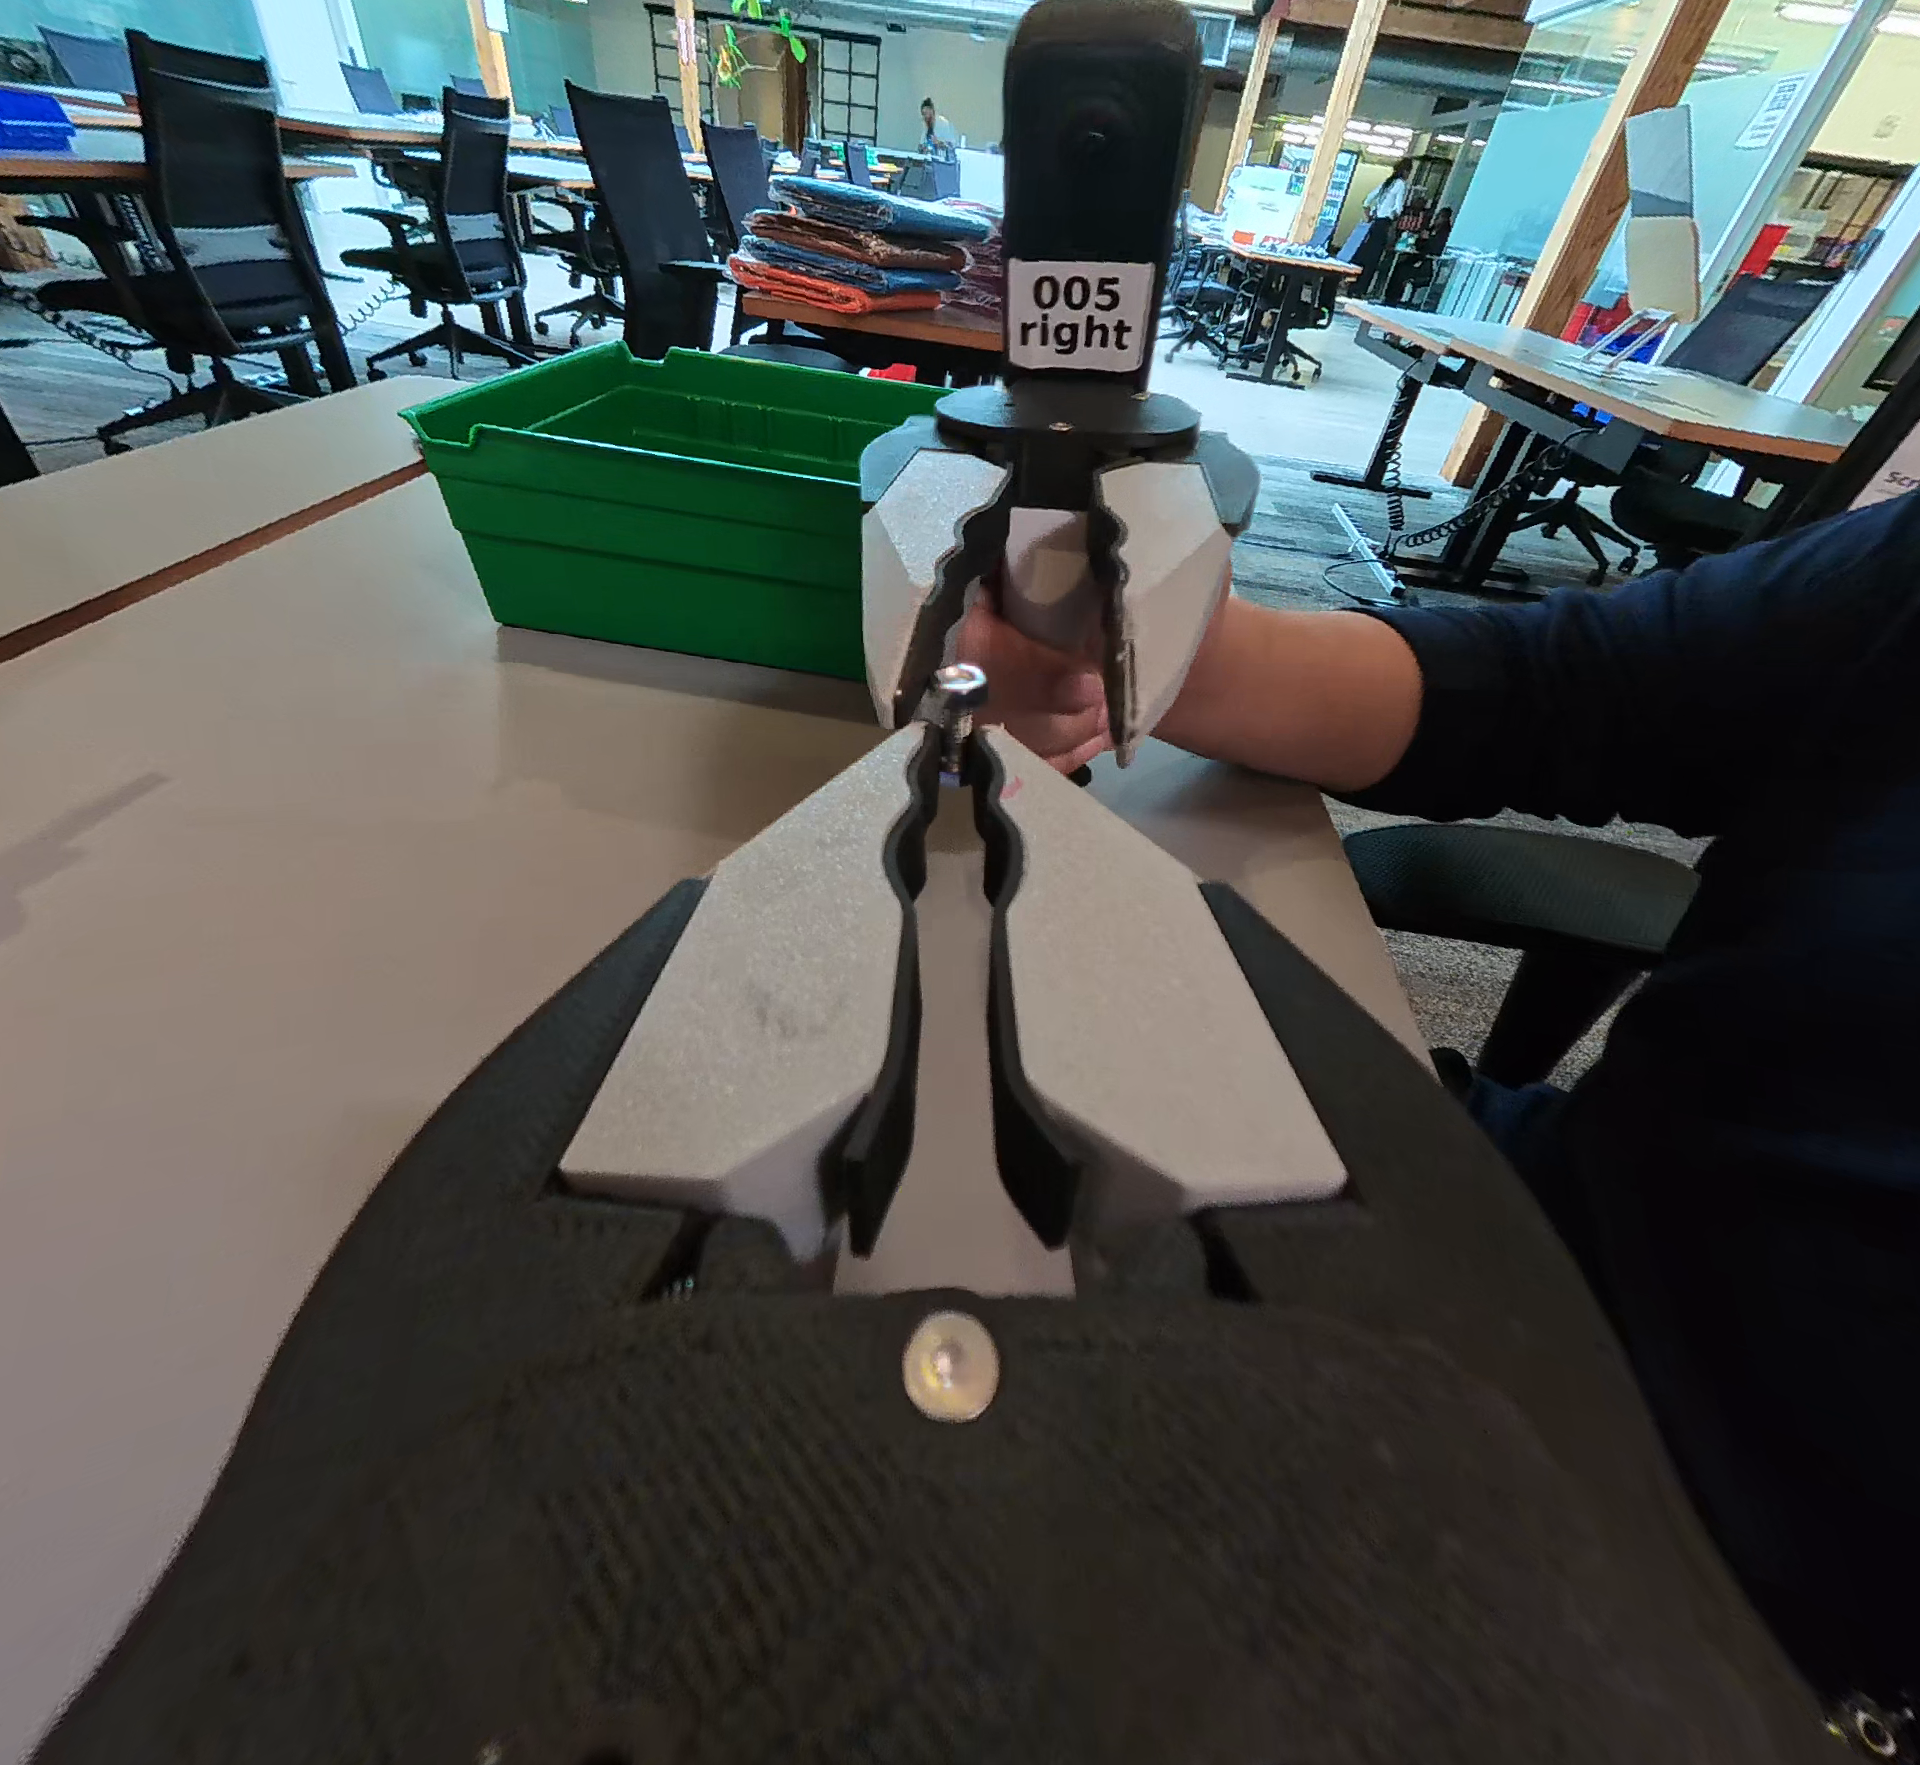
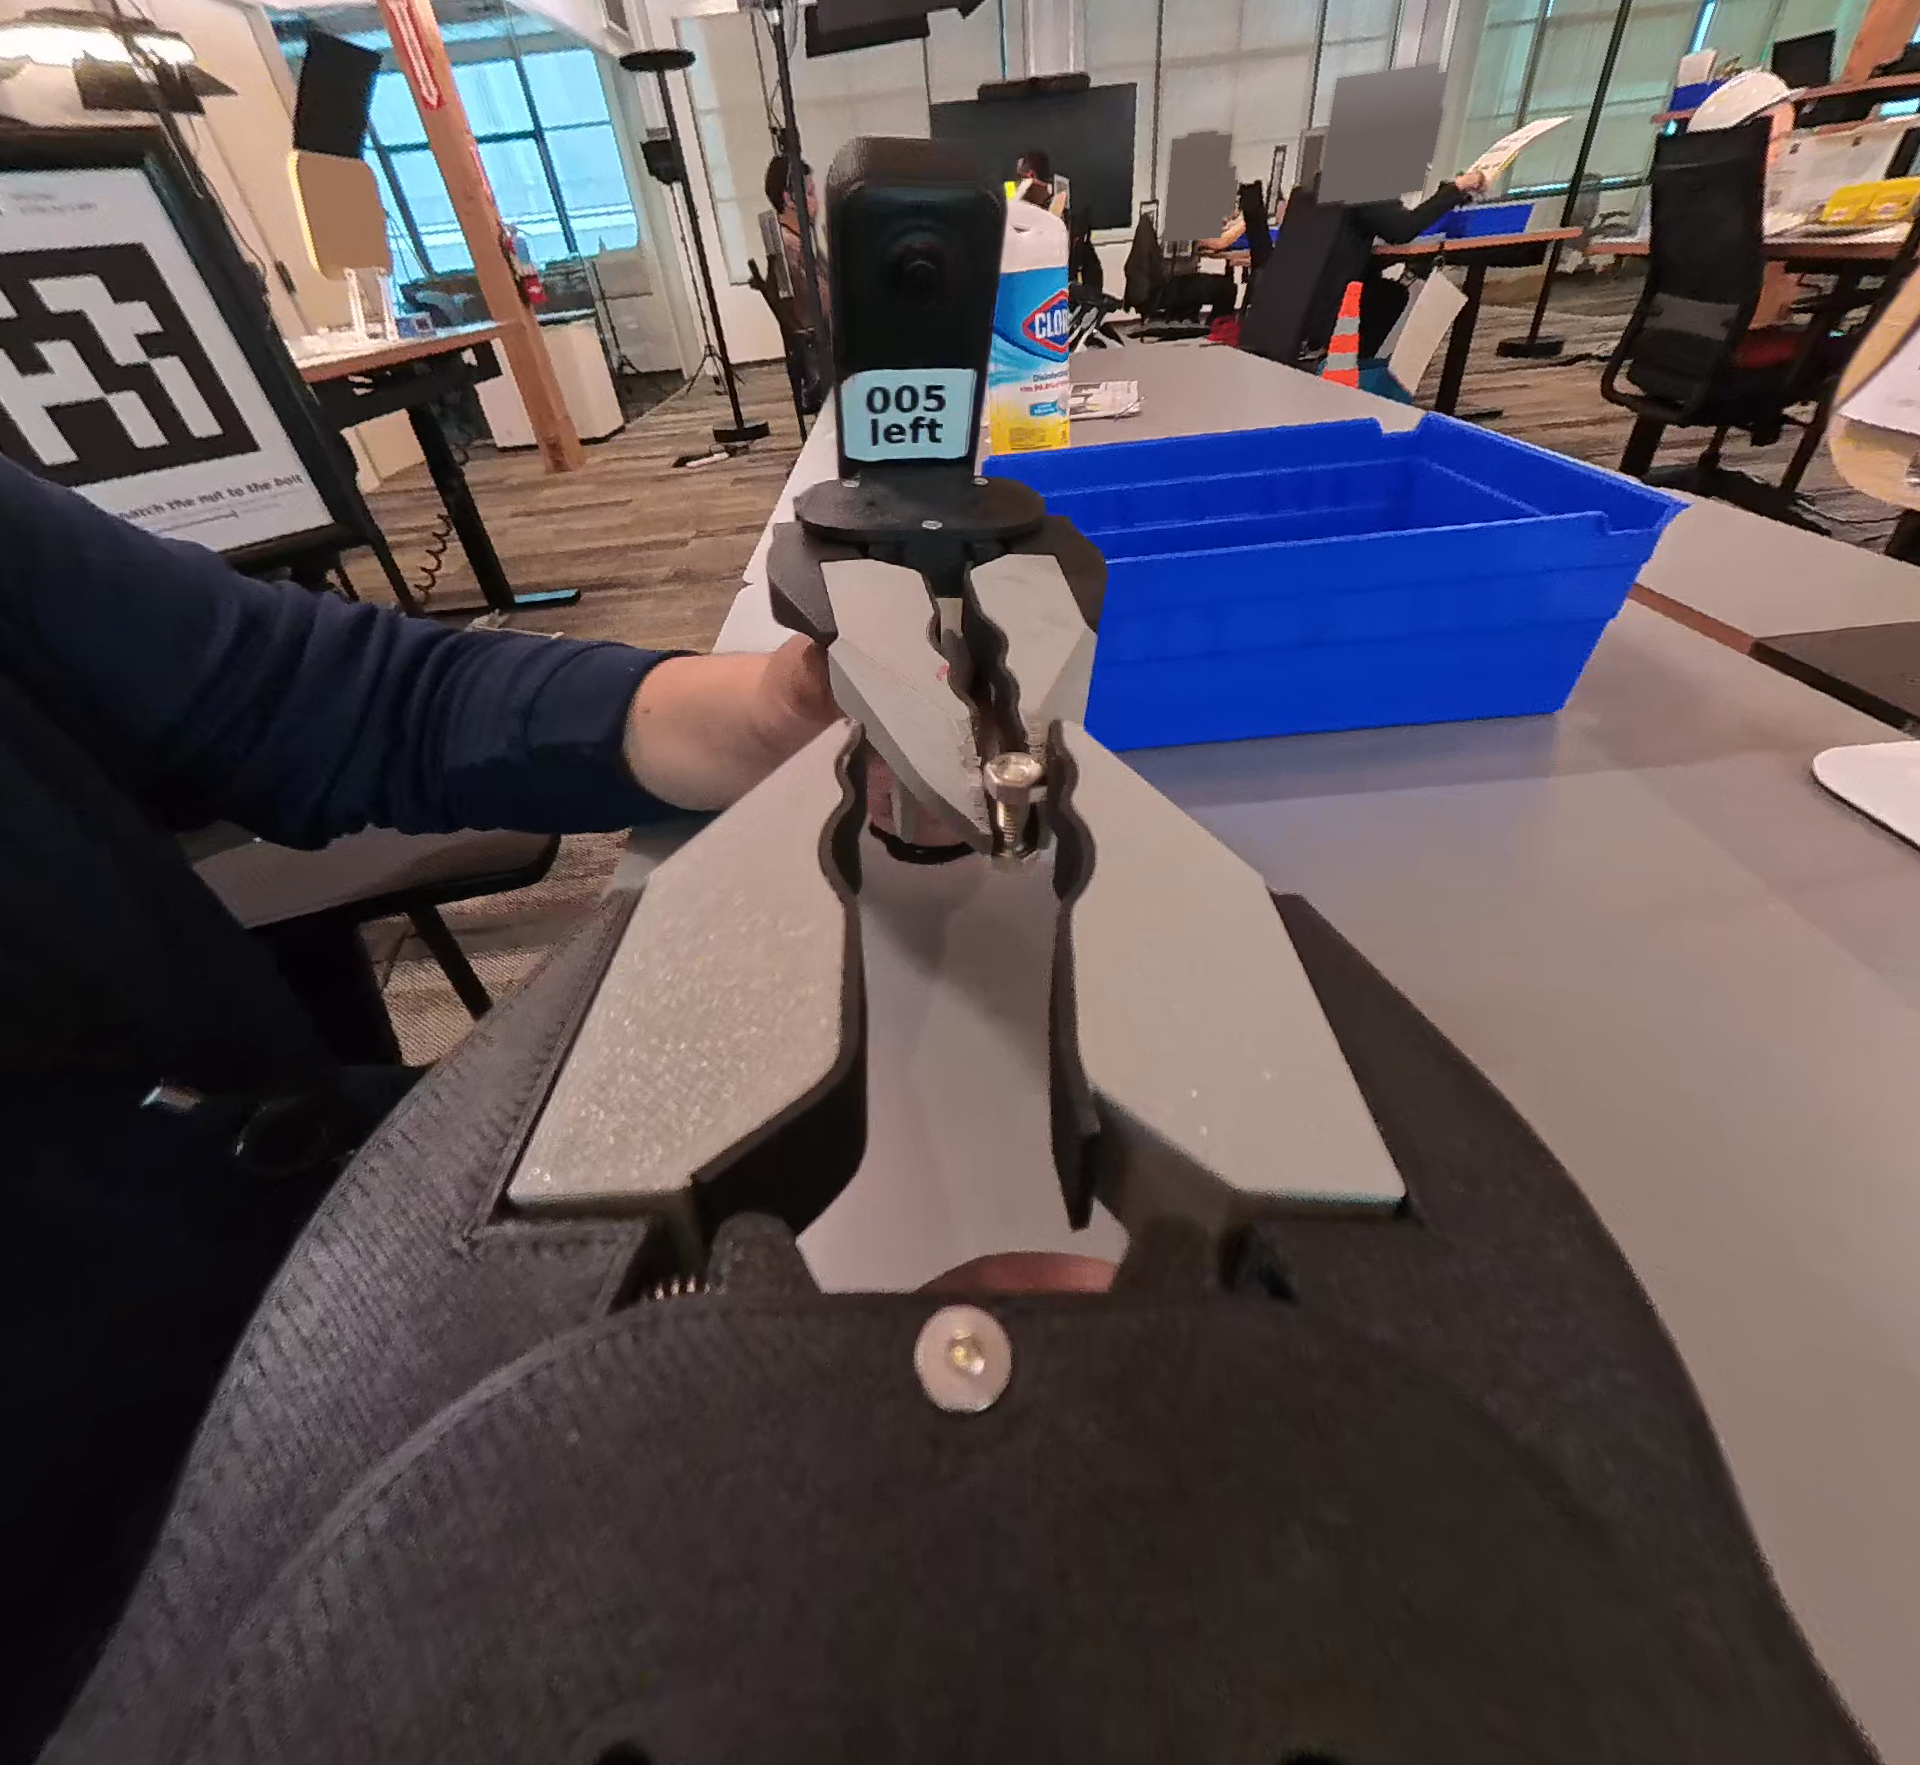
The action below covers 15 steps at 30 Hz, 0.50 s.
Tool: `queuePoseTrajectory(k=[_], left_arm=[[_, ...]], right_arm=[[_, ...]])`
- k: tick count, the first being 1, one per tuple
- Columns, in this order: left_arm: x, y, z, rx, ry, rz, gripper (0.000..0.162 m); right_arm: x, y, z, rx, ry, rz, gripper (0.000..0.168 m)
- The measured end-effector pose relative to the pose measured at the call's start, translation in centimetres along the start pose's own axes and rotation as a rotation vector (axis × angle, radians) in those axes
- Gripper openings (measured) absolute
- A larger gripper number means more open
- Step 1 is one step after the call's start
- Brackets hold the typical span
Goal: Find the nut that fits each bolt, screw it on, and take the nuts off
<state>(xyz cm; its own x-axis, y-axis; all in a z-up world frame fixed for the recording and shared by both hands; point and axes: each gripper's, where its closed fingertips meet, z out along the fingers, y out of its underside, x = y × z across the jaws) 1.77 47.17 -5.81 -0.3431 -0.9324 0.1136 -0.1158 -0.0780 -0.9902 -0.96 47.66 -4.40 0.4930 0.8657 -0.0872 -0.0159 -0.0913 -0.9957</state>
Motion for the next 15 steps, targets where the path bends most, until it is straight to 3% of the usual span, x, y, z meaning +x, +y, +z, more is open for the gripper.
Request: queuePoseTrajectory(k=[10, 15], left_arm=[[-0.2, -0.2, -0.2, 0.008, -0.011, -0.001, 0.003], [-0.2, 0.0, -0.1, -0.003, -0.011, -0.004, 0.003]], right_arm=[[0.6, -0.3, -1.1, 0.011, 0.003, 0.013, 0.021], [0.4, 0.3, -0.1, -0.013, 0.016, 0.003, 0.033]])
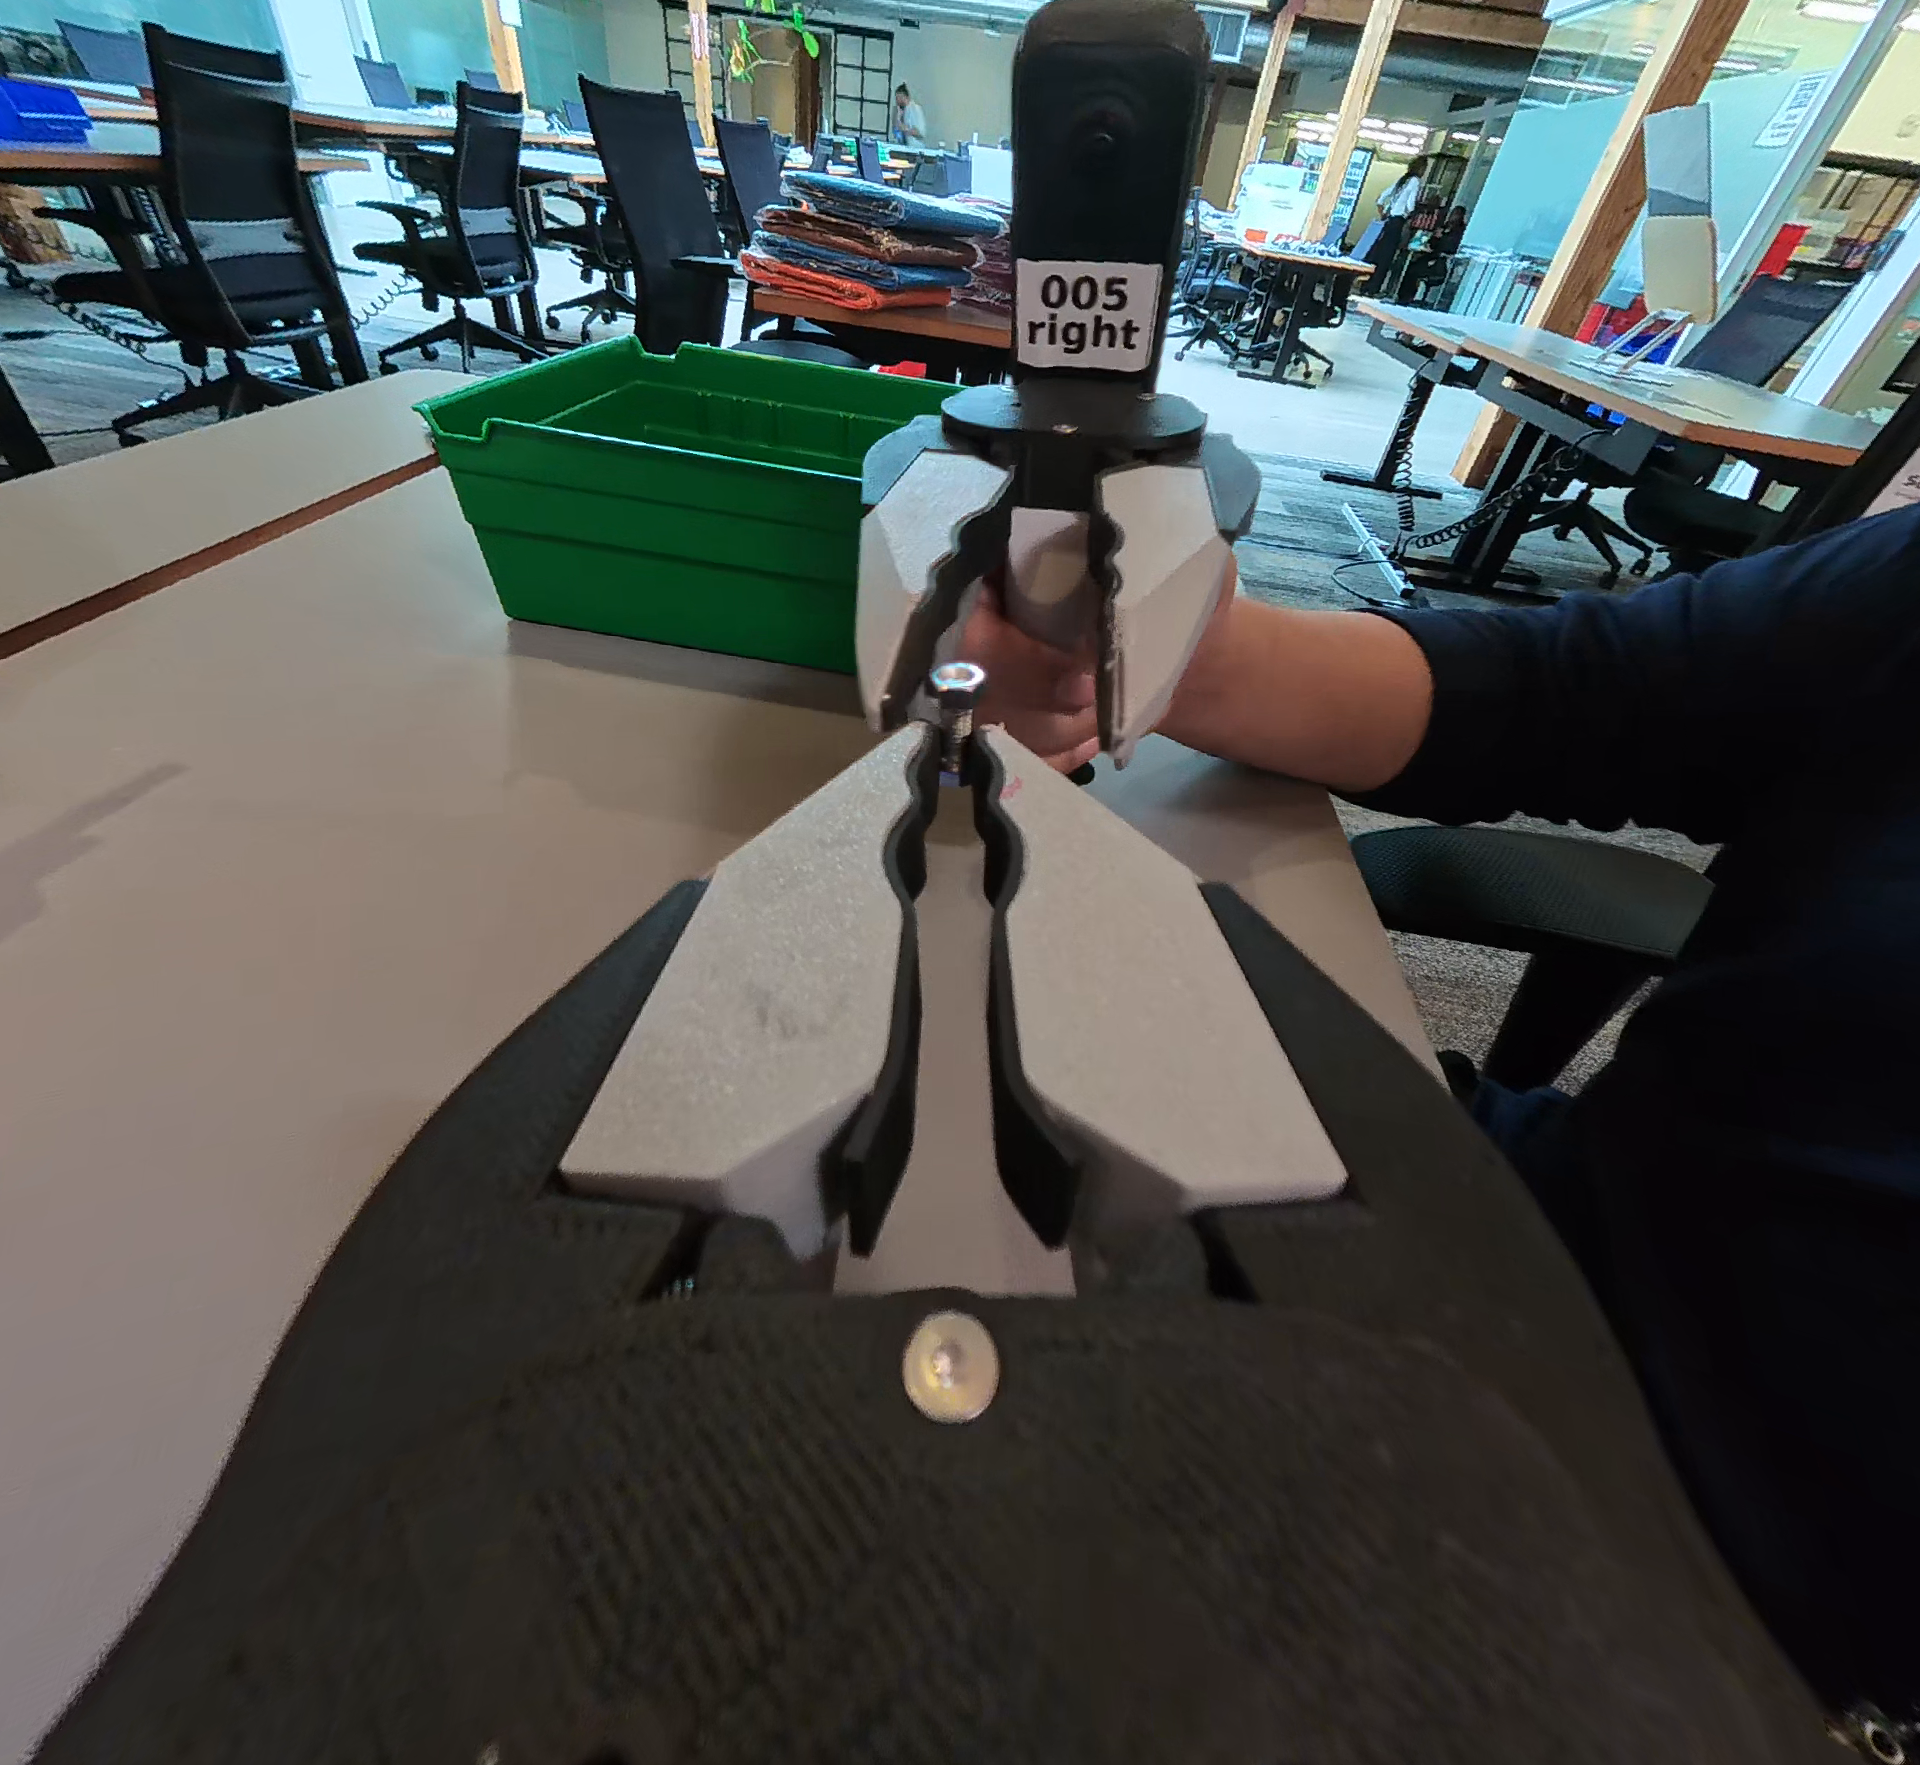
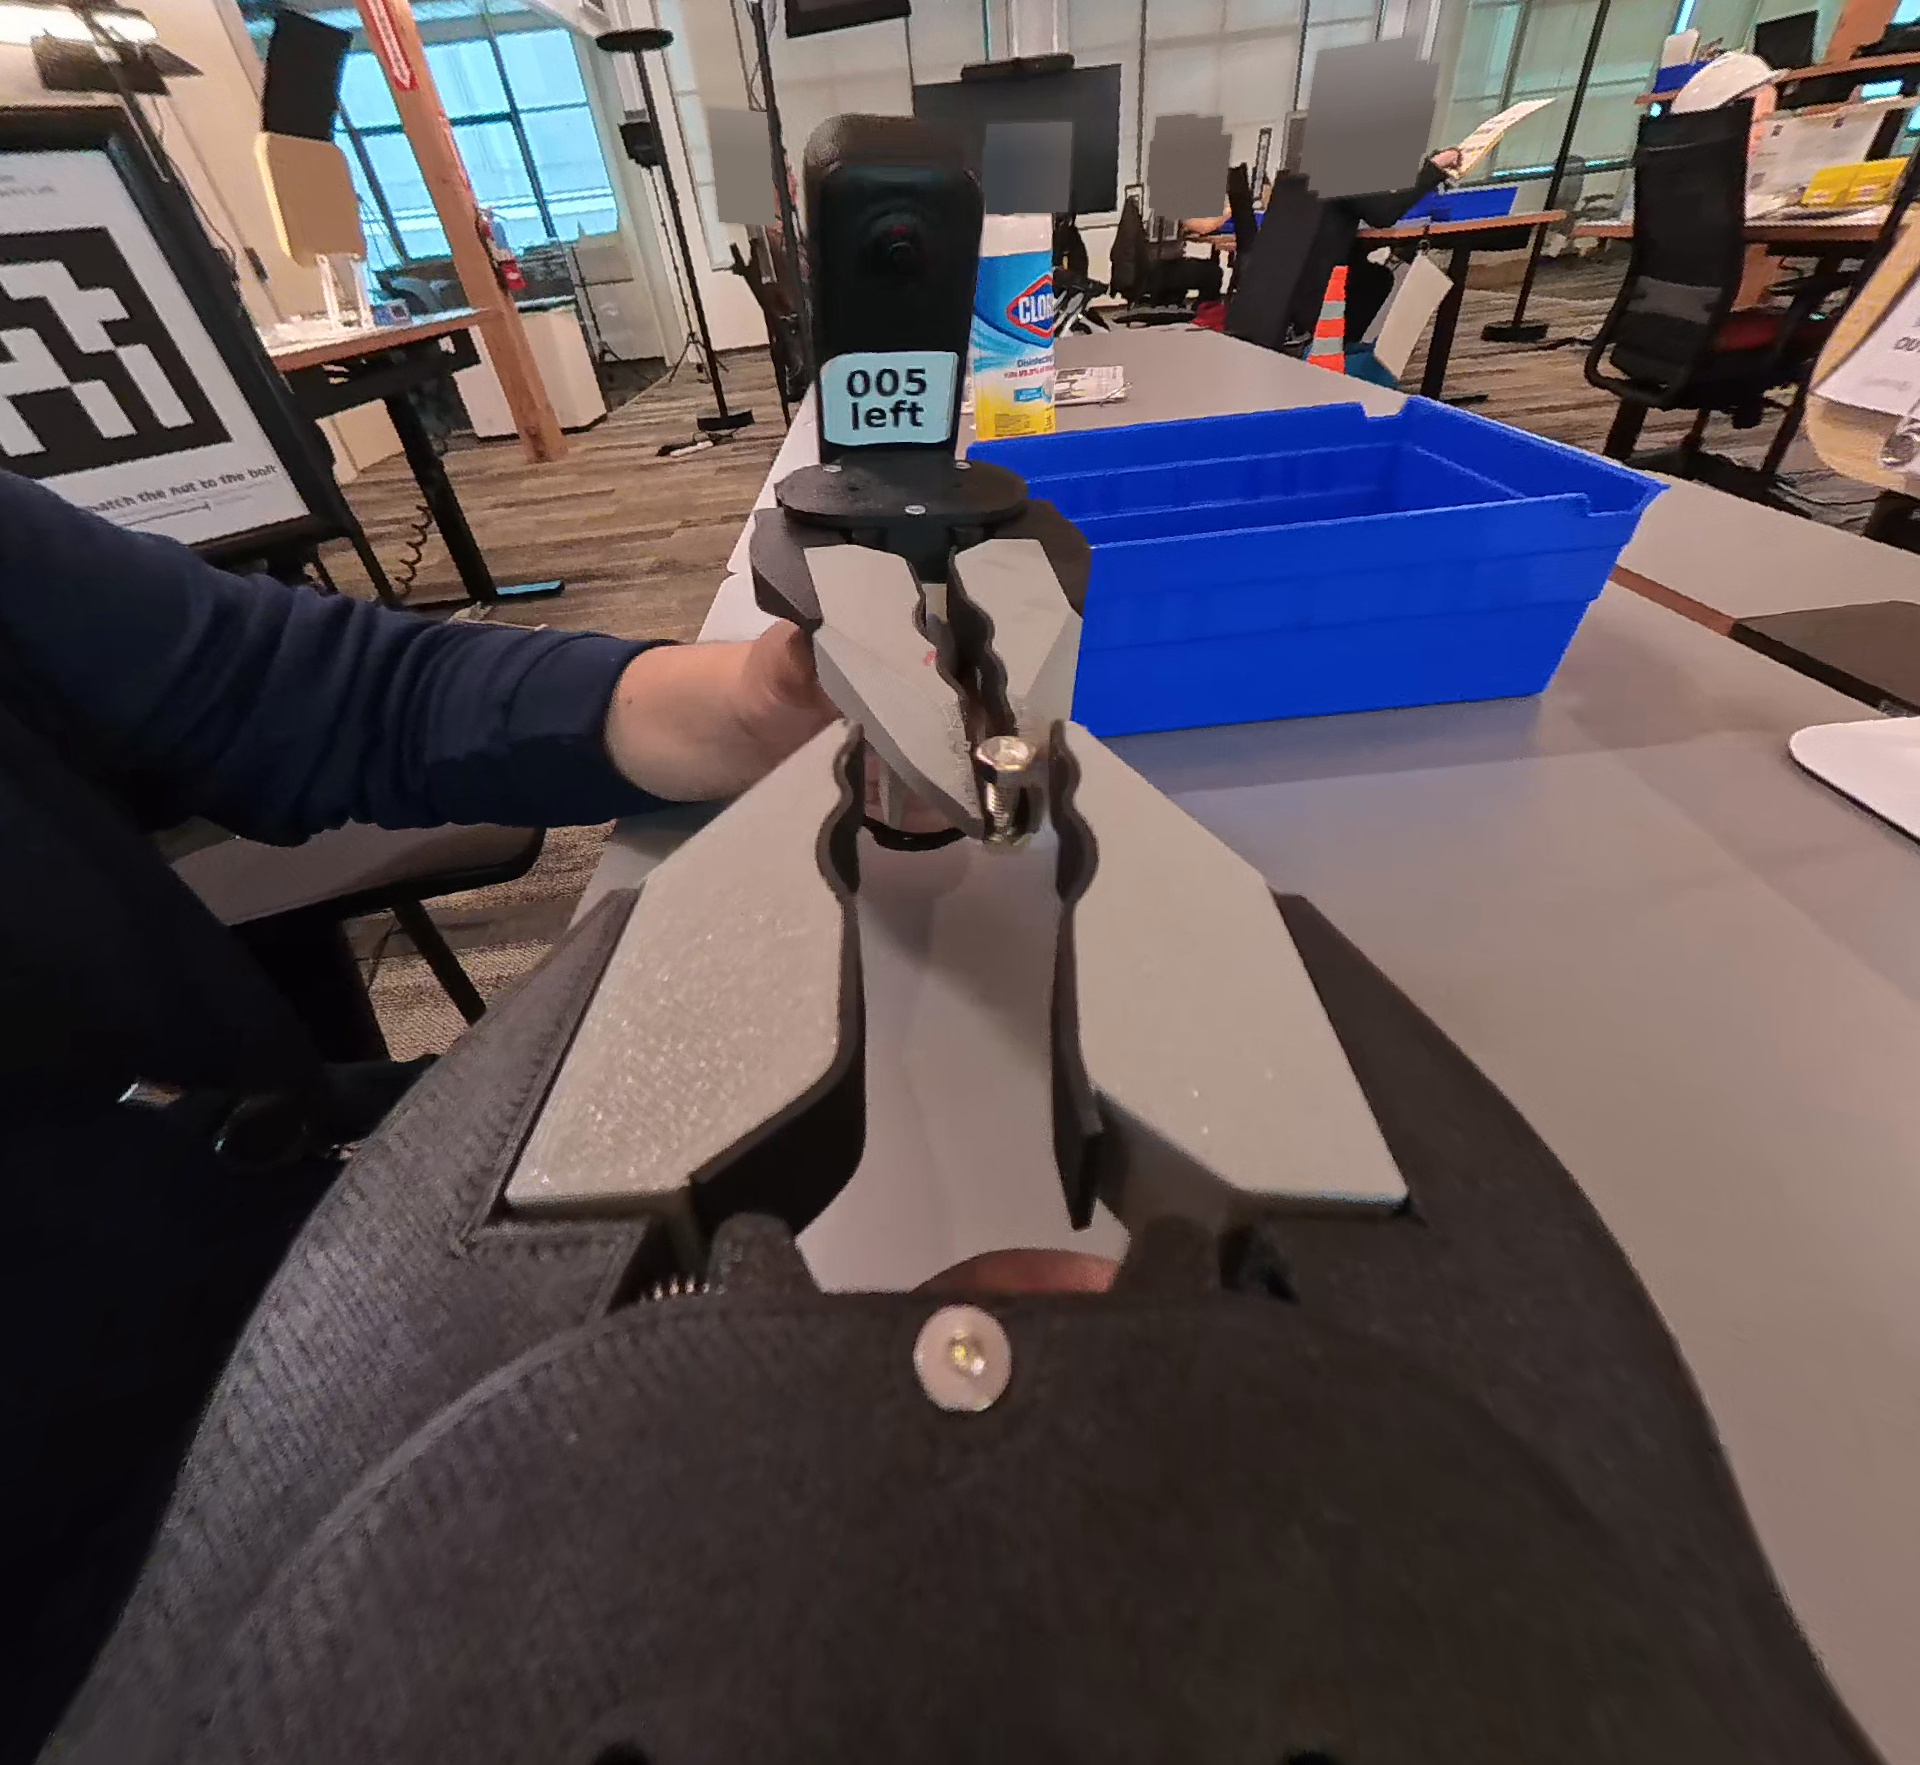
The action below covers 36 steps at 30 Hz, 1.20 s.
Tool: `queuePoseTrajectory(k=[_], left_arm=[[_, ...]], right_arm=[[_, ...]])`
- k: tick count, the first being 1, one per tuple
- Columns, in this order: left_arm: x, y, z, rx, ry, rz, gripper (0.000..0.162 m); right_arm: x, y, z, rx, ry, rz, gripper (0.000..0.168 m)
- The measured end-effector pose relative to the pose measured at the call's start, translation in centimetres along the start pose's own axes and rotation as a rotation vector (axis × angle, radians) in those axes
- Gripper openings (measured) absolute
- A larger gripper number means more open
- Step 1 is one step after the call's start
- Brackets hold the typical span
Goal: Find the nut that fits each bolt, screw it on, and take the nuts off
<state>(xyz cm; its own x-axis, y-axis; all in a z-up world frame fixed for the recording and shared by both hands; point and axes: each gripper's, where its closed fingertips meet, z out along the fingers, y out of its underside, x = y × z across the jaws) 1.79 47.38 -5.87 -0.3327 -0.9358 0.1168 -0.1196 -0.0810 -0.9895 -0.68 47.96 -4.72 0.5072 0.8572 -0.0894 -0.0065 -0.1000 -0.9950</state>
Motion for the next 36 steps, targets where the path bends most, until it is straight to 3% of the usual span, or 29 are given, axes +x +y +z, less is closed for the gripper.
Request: queuePoseTrajectory(k=[9, 13, 23, 27, 36], left_arm=[[-0.1, 0.0, -0.1, -0.001, 0.001, -0.008, 0.003], [-0.1, 0.4, 0.1, -0.018, -0.008, 0.002, 0.003], [-0.4, 0.0, -0.2, 0.0, -0.023, 0.006, 0.003], [-0.3, 0.3, -0.1, -0.015, -0.028, 0.017, 0.003], [-0.4, 0.0, -0.2, -0.001, -0.029, 0.013, 0.003]], right_arm=[[0.6, -0.7, -1.1, 0.034, -0.001, 0.028, 0.021], [0.0, 0.1, 0.1, 0.004, -0.015, 0.019, 0.03], [0.5, -0.6, -1.0, 0.034, -0.011, 0.037, 0.022], [0.1, 0.1, 0.0, 0.001, -0.01, 0.021, 0.03], [0.5, -0.6, -1.1, 0.031, -0.01, 0.027, 0.021]])
